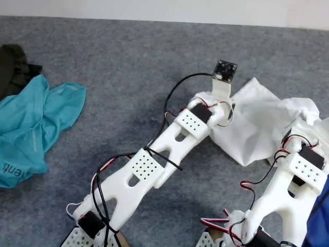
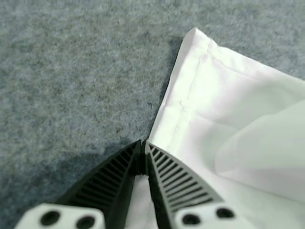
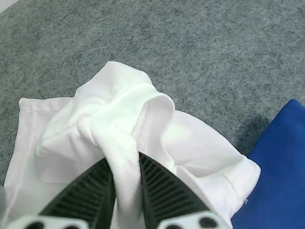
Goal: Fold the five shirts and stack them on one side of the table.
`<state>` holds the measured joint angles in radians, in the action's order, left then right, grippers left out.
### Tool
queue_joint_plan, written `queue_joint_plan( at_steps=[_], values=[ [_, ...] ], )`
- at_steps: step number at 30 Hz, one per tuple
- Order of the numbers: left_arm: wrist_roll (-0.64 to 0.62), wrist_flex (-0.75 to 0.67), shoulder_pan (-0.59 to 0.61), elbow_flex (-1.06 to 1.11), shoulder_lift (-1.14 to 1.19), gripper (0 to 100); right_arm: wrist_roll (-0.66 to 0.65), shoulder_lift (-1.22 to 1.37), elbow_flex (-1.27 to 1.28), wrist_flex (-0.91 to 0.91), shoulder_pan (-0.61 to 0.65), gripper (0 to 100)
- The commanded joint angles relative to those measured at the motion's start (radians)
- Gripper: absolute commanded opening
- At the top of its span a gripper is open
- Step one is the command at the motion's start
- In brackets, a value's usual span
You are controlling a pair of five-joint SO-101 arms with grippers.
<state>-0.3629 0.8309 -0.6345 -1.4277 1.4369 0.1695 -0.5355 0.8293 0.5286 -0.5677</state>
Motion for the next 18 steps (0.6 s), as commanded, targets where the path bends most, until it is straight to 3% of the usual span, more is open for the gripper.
queue_joint_plan(
  at_steps=[1,9,18],
  values=[
    [-0.008,0.003,-0.002,-0.051,-0.015,1,-0.008,-0.039,-0.004,-0.013,0.007,0.5],
    [-0.008,0.052,-0.010,-0.054,-0.016,1,-0.008,-0.039,0.021,-0.016,0.008,0.5],
    [-0.012,0.064,-0.022,-0.220,-0.007,1,-0.008,-0.039,0.022,-0.016,0.008,0.5]
  ],
)
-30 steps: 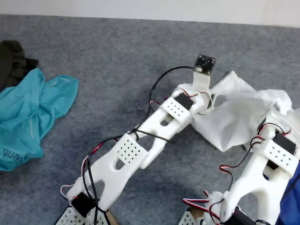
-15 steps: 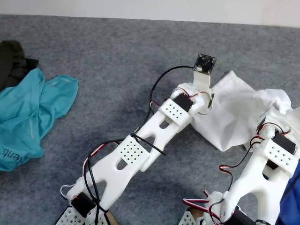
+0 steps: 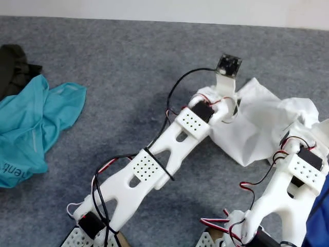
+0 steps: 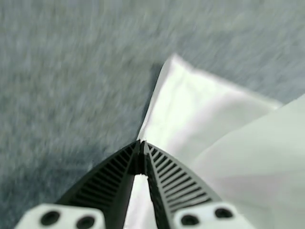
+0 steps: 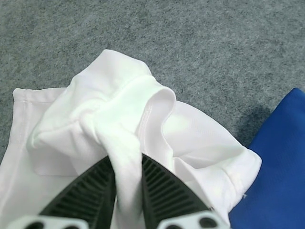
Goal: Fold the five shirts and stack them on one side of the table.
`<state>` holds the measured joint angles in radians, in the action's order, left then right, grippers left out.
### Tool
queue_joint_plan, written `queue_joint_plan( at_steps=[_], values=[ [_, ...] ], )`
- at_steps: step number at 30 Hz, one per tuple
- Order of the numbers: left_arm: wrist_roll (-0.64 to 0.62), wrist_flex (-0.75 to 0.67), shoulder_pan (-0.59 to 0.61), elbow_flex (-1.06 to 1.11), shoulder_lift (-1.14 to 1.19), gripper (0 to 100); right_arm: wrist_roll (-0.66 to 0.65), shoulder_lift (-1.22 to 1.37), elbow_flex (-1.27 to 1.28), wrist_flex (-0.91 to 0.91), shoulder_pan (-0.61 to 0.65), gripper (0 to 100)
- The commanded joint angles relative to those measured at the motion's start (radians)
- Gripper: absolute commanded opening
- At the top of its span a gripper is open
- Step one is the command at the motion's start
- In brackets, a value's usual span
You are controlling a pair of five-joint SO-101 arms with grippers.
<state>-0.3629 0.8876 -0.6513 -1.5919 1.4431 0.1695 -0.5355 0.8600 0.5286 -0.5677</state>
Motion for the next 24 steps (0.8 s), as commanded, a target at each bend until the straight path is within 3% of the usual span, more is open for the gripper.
queue_joint_plan(
  at_steps=[1,3,9,12,18,24],
  values=[
    [-0.012,0.008,-0.005,-0.038,-0.012,1,-0.008,-0.039,-0.008,-0.016,0.008,0.5],
    [-0.011,0.003,-0.005,0.002,-0.013,4,-0.008,-0.039,-0.008,-0.016,0.008,0.5],
    [-0.015,0.012,-0.019,0.054,-0.013,29,-0.009,-0.039,0.010,-0.016,0.010,0.5],
    [-0.012,0.038,-0.038,0.091,-0.013,32,-0.009,-0.039,0.013,-0.016,0.022,0.5],
    [-0.009,0.032,-0.045,0.136,-0.013,24,-0.009,-0.039,0.013,-0.016,0.024,0.5],
    [-0.008,0.032,-0.027,0.137,-0.013,0,-0.009,-0.039,0.013,-0.016,0.018,0.5]
  ],
)
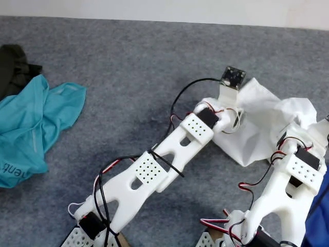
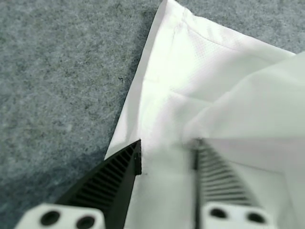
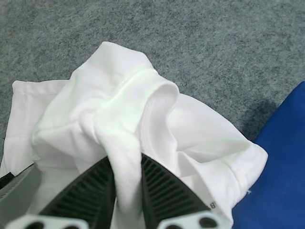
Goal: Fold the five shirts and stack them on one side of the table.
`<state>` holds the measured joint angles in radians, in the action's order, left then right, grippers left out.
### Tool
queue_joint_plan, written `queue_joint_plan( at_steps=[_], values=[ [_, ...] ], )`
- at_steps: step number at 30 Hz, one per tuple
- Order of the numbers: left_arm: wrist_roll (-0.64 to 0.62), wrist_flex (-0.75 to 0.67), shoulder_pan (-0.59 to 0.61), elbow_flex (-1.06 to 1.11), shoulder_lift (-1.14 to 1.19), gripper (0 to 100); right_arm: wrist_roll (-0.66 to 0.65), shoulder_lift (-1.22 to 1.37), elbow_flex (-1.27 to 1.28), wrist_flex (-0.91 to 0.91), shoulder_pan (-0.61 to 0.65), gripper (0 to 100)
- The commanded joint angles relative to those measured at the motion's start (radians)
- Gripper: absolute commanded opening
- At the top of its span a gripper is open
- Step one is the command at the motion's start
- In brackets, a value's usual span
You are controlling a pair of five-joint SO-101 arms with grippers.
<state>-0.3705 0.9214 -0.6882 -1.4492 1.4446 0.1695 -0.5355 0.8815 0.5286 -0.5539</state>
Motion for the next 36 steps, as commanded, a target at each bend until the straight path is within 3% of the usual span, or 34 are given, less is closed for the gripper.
queue_joint_plan(
  at_steps=[1,14,25,28,34,36],
  values=[
    [0.000,-0.002,0.010,-0.005,-0.015,2,-0.009,-0.039,-0.008,-0.016,0.004,0.5],
    [-0.005,0.028,0.117,-0.081,-0.018,1,-0.009,-0.039,-0.007,-0.016,0.002,0.5],
    [-0.002,0.149,0.101,-0.191,-0.013,2,-0.009,-0.039,-0.005,-0.016,0.005,0.5],
    [0.000,0.193,0.071,-0.148,0.005,10,-0.009,-0.039,-0.005,-0.016,0.008,0.5],
    [0.006,0.239,0.065,-0.150,0.028,37,-0.009,-0.039,-0.005,-0.016,0.008,0.5],
    [0.003,0.241,0.065,-0.150,0.028,39,-0.009,-0.039,-0.005,-0.016,0.008,0.5]
  ],
)
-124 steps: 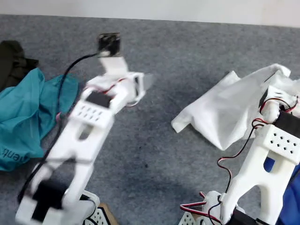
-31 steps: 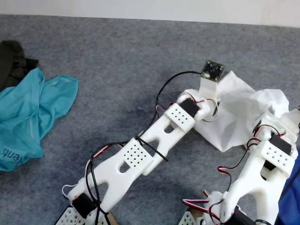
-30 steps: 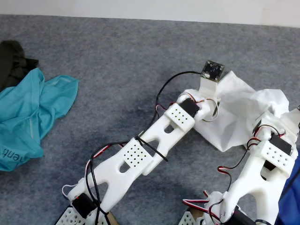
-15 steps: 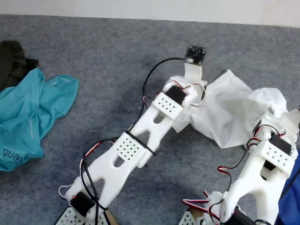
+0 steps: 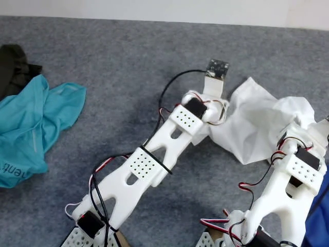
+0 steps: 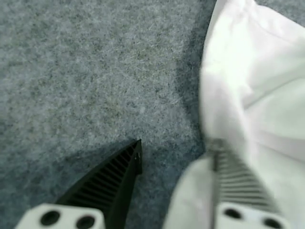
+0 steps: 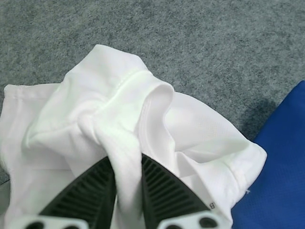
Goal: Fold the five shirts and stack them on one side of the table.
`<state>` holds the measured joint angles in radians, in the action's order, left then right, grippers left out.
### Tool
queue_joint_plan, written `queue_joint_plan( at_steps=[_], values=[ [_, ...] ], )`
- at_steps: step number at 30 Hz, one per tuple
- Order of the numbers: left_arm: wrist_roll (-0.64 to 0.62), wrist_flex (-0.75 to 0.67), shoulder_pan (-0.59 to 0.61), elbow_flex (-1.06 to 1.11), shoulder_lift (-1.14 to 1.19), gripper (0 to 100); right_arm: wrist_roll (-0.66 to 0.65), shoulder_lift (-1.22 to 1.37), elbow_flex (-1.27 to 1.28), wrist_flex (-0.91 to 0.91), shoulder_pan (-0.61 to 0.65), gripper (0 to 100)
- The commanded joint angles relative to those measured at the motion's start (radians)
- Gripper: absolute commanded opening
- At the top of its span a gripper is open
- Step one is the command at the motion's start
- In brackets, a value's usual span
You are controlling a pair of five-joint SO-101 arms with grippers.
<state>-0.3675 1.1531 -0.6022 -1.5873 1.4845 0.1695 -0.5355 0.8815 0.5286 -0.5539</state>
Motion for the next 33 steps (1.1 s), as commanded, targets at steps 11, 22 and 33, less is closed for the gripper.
queue_joint_plan(
  at_steps=[11,22,33],
  values=[
    [0.003,0.008,-0.025,-0.012,-0.012,3,-0.009,-0.039,-0.005,-0.016,0.004,0.5],
    [-0.002,0.178,-0.021,-0.081,-0.074,1,-0.009,-0.039,-0.008,-0.016,0.008,0.5],
    [-0.003,0.615,-0.018,-0.076,-0.265,1,-0.009,-0.041,-0.016,0.038,0.010,0.5]
  ],
)
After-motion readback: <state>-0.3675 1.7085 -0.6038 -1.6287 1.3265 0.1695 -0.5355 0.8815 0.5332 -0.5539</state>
